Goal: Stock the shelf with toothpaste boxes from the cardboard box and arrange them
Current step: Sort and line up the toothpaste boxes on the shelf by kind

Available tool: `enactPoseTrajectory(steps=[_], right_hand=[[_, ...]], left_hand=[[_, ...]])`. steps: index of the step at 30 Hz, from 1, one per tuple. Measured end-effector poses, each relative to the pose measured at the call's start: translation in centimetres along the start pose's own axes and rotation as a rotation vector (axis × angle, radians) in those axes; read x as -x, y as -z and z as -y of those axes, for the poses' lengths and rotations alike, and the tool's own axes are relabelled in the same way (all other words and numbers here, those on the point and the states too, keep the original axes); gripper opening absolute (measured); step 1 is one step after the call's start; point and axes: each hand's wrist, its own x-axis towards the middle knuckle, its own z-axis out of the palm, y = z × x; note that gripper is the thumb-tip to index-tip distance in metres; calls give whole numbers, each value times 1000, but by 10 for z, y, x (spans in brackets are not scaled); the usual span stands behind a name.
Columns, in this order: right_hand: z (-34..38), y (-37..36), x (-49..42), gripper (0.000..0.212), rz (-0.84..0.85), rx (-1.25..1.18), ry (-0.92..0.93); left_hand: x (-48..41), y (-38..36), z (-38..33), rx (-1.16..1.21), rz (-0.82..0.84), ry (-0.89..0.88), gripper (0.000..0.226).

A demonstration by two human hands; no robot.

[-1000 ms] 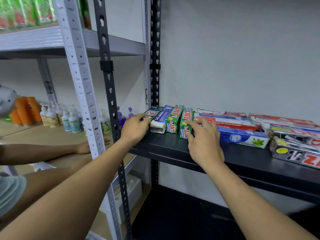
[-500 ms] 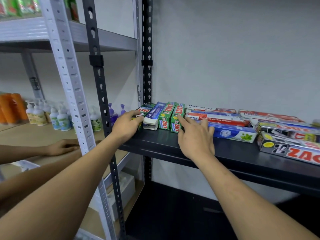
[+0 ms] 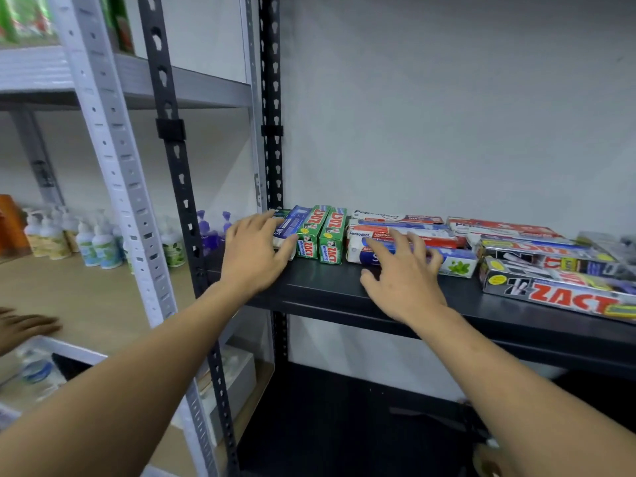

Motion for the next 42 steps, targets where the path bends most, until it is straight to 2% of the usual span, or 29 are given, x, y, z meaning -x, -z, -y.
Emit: enactPoseTrajectory(steps=[6,12,17,25,30,42], right_hand=[[-22,2,-5,65,103,-24,72],[-21,3,-13,61,95,-99,94],[-15,4,-18,60,72,-112,115],[20,-14,-46,69,38,-111,324],[35,-17,-52,63,52,-81,416],[43,-15,-50,38,-73,-196,367]], left_hand=[[-13,-8,23,61,78,216,72],[-18,-7,40,345,42,295,54],[-16,-11,42,302,71,310,43],[-16,-9,39,285,80,326,43],[-16,-7,37,297,86,322,42],[-14,-2,34,299,67,370,43]])
